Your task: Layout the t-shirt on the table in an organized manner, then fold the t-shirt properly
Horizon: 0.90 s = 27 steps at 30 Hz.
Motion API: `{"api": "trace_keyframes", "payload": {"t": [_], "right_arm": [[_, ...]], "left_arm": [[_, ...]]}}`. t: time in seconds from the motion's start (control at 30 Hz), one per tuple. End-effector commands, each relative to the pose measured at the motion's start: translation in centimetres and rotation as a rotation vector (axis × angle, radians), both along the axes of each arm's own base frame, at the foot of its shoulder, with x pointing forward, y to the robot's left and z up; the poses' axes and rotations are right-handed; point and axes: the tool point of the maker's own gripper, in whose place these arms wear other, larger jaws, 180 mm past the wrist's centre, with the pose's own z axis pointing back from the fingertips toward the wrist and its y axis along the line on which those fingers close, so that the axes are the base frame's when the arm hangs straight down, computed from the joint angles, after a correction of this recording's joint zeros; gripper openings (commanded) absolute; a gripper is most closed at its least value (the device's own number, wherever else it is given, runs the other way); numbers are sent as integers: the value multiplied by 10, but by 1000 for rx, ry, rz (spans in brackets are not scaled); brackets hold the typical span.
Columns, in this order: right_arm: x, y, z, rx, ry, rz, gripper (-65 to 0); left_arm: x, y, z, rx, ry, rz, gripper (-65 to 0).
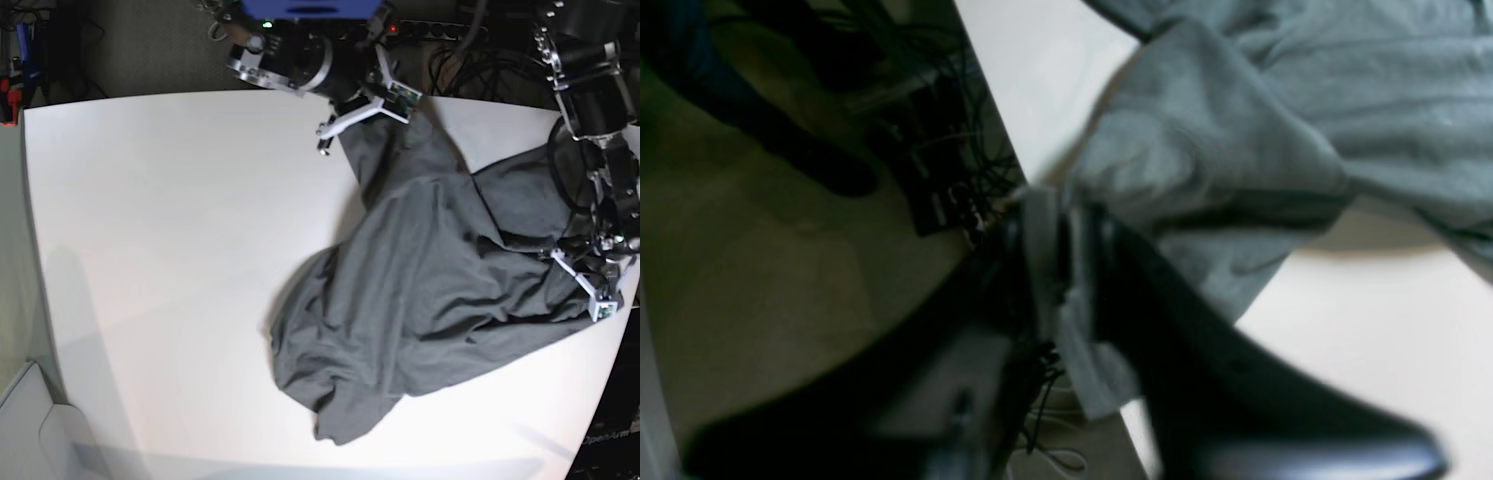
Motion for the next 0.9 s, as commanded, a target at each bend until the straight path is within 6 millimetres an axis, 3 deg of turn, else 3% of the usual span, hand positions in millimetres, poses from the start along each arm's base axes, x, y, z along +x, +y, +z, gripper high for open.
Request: {"api": "trace_keyframes", "payload": {"t": [0.0, 0.1, 0.17, 0.27, 0.4, 0.67, 0.77, 0.87], "right_arm": [[-2, 7, 11, 49, -10, 10, -485], [-3, 7, 10, 47, -7, 12, -378], [-3, 1, 7, 32, -11, 12, -342], [-1, -6, 3, 10, -20, 16, -331], [2, -20, -5, -33, -29, 17, -331], [52, -61, -5, -78, -82, -134, -330], [71, -71, 1, -86, -118, -167, -329], [87, -82, 6, -96, -146, -203, -329]], "left_arm": [[13, 1, 18, 12, -57, -7, -647], [13, -4, 14, 1, -52, -10, -646], [8, -12, 5, -16, -37, -14, -646], [2, -15, -5, -19, -14, -15, -645], [-22, -13, -26, -15, 46, -15, -645], [-71, -4, -61, 2, 160, -10, -645], [-73, -1, -62, 8, 165, -10, -645], [-73, 13, -53, 41, 164, -6, -645]]}}
